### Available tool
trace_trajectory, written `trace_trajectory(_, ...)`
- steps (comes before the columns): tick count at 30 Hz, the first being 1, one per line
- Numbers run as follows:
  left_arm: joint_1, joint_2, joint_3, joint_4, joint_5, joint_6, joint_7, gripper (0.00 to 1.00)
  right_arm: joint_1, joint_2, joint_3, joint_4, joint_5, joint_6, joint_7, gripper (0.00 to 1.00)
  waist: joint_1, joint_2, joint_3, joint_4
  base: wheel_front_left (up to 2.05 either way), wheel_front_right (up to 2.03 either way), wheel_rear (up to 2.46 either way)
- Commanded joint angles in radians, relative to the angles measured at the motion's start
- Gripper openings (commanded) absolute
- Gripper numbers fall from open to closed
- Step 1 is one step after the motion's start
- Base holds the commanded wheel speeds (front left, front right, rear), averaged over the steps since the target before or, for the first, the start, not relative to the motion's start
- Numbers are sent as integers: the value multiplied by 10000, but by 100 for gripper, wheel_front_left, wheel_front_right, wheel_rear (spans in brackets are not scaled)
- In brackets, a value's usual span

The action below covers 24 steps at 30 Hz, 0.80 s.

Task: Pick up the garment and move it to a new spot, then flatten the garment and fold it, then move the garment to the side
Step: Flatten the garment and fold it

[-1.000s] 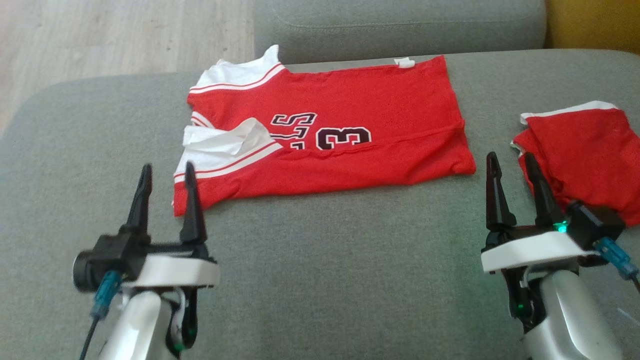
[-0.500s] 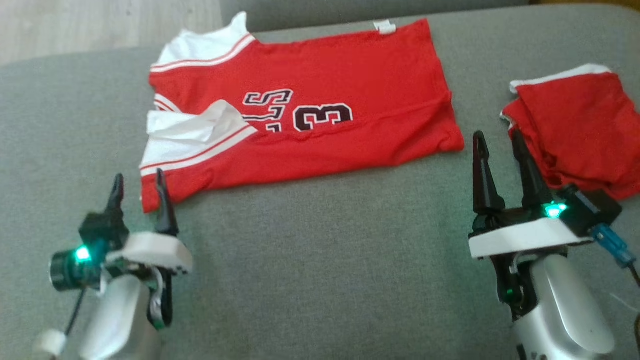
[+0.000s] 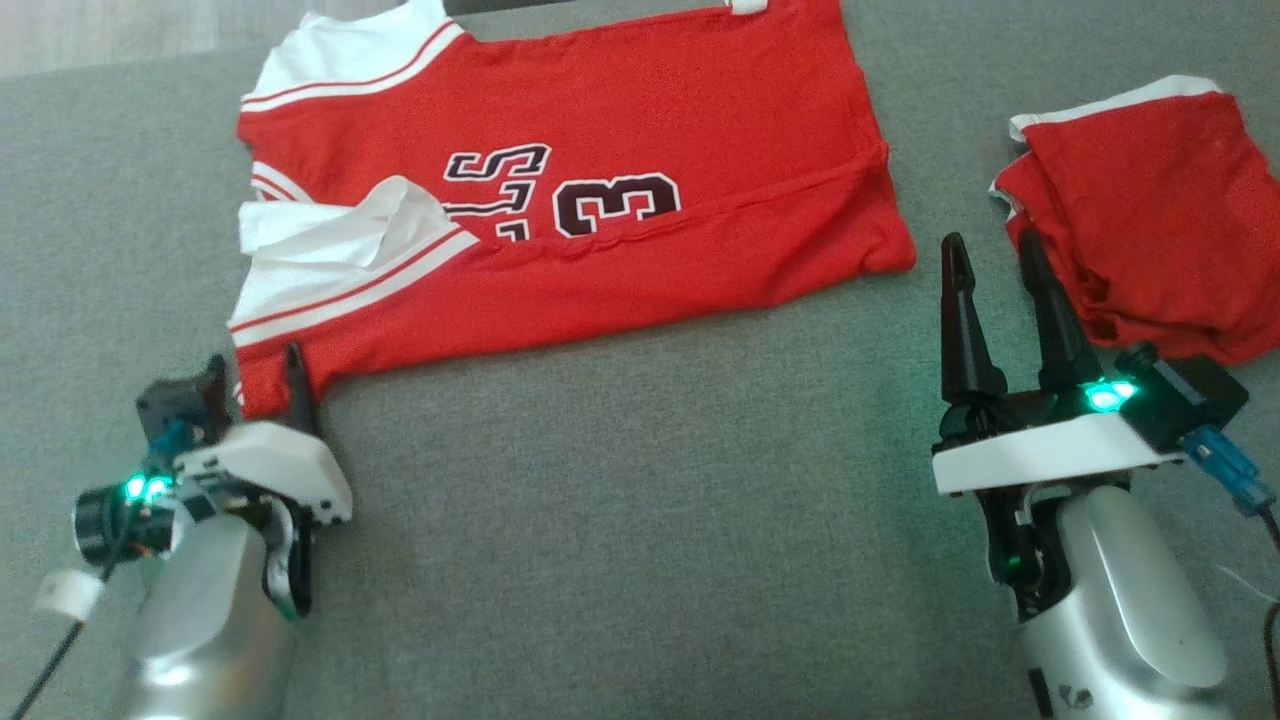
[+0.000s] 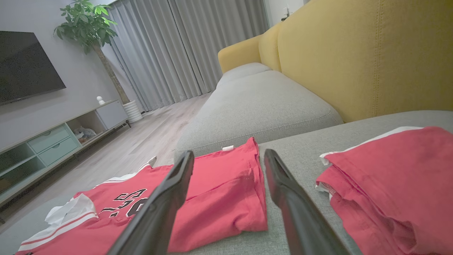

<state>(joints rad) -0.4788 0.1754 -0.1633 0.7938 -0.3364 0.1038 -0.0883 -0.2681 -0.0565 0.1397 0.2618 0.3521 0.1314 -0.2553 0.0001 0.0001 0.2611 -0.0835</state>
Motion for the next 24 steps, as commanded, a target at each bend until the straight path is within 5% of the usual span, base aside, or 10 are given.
trace_trajectory(1,-451,407,297,92,-49,-27,159,100,-276,62,257,-366,112,-7,-64,100,-1,-1,96,-83,0,0,0)
trace_trajectory(6,-651,431,128,871,-133,-259,834,100,-259,62,317,-402,216,-7,-64,100,-1,-1,147,-173,0,0,0)
trace_trajectory(7,-664,423,64,1001,-146,-367,973,87,-255,62,316,-397,234,-7,-64,100,-1,-1,134,-181,0,0,0)
trace_trajectory(8,-678,411,19,1078,-161,-454,1024,10,-254,62,308,-388,248,-7,-64,100,-1,-1,114,-183,0,0,0)
trace_trajectory(9,-697,384,0,1076,-172,-487,953,0,-254,62,296,-374,259,-7,-64,100,-1,-1,89,-179,0,0,0)
trace_trajectory(18,-950,258,-105,337,-83,-551,-520,0,-345,62,179,73,35,-7,-64,100,-1,-1,-238,107,0,0,0)
trace_trajectory(24,-1258,342,-664,-1063,440,-972,-1434,0,-818,62,-14,981,-468,-7,114,100,-1,-1,-258,369,0,0,0)
